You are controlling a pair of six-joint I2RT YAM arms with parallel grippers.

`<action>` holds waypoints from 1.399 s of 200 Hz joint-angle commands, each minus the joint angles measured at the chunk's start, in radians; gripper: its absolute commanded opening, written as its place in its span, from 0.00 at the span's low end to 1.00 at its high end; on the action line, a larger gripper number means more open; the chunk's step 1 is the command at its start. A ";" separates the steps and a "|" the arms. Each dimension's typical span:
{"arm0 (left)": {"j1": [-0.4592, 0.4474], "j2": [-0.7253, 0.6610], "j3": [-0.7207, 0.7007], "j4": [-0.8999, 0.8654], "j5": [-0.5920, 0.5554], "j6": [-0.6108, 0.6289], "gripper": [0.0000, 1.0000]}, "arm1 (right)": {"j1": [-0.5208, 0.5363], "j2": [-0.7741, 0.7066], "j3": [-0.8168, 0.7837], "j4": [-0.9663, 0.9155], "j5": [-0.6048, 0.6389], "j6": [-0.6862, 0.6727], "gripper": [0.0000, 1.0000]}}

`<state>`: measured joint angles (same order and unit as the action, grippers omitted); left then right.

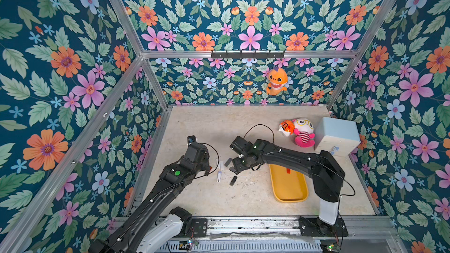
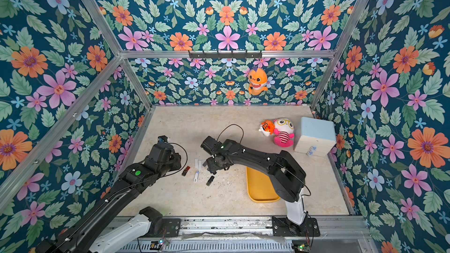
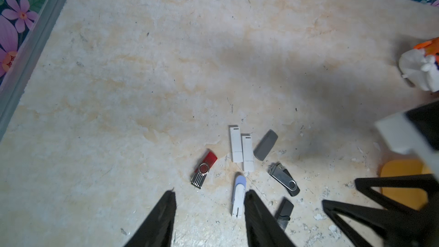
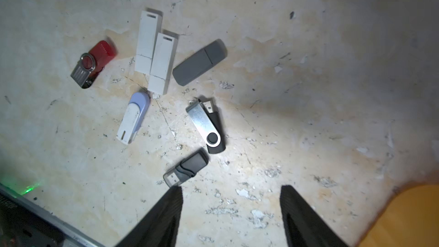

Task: Put the usb flash drive into the storage box
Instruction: Pick up the USB flash from the center of the board.

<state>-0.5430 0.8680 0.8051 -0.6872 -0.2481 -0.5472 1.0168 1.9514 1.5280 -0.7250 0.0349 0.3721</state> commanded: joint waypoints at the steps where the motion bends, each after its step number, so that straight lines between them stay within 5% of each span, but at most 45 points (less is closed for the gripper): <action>1: 0.000 -0.016 -0.011 0.029 -0.028 0.010 0.52 | 0.014 0.059 0.053 -0.060 -0.008 -0.023 0.70; 89: 0.000 -0.040 -0.024 0.045 -0.026 0.010 0.54 | 0.032 0.245 0.237 -0.179 -0.032 -0.029 0.57; 206: 0.000 -0.037 -0.027 0.044 -0.026 0.008 0.55 | 0.025 0.361 0.360 -0.271 -0.028 -0.027 0.53; 280: 0.000 -0.029 -0.027 0.040 -0.033 0.004 0.55 | 0.013 0.402 0.412 -0.285 -0.028 -0.009 0.21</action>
<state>-0.5434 0.8391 0.7757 -0.6582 -0.2642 -0.5438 1.0321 2.3447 1.9419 -1.0294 0.0181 0.3500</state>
